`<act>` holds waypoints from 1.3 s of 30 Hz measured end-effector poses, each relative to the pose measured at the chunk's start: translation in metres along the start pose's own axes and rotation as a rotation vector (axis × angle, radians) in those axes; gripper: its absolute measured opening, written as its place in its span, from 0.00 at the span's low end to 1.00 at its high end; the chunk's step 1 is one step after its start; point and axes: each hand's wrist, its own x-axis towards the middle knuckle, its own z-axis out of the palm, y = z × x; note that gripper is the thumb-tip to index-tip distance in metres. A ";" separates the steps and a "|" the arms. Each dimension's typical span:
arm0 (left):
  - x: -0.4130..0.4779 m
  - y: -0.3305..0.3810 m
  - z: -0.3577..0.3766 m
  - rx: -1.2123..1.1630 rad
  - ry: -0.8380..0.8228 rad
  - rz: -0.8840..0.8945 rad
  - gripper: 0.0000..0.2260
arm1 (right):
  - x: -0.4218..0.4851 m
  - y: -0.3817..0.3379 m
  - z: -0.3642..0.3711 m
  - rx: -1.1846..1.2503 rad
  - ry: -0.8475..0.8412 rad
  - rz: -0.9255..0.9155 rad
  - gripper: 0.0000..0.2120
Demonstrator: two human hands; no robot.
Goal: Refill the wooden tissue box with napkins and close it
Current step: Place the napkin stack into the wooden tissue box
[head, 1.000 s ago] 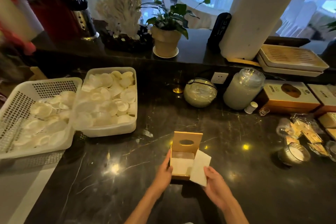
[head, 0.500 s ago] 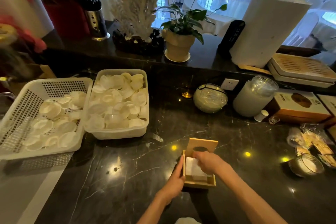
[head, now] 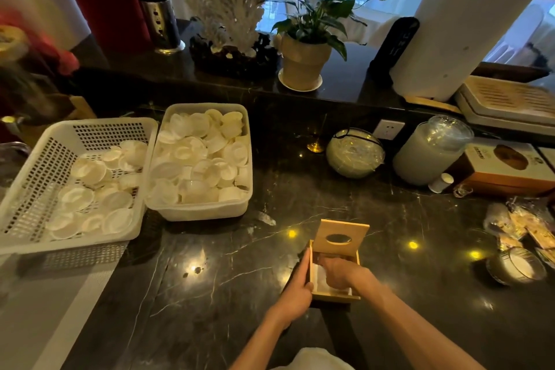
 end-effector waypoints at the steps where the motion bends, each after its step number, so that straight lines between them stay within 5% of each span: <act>1: 0.000 0.000 0.000 0.000 0.001 0.004 0.35 | 0.001 0.000 0.000 0.002 0.014 0.003 0.29; 5: 0.000 0.000 0.000 0.004 0.001 0.012 0.35 | 0.001 0.000 0.003 0.039 0.077 0.019 0.23; 35: -0.005 -0.004 0.004 0.020 0.006 0.067 0.31 | -0.014 0.002 0.023 0.220 0.140 -0.057 0.25; 37: -0.007 -0.009 0.003 0.001 0.011 0.060 0.28 | -0.028 0.006 0.030 0.429 0.222 -0.099 0.22; 39: -0.009 -0.013 0.004 -0.012 0.025 0.027 0.26 | -0.050 0.011 0.043 0.638 0.500 -0.131 0.18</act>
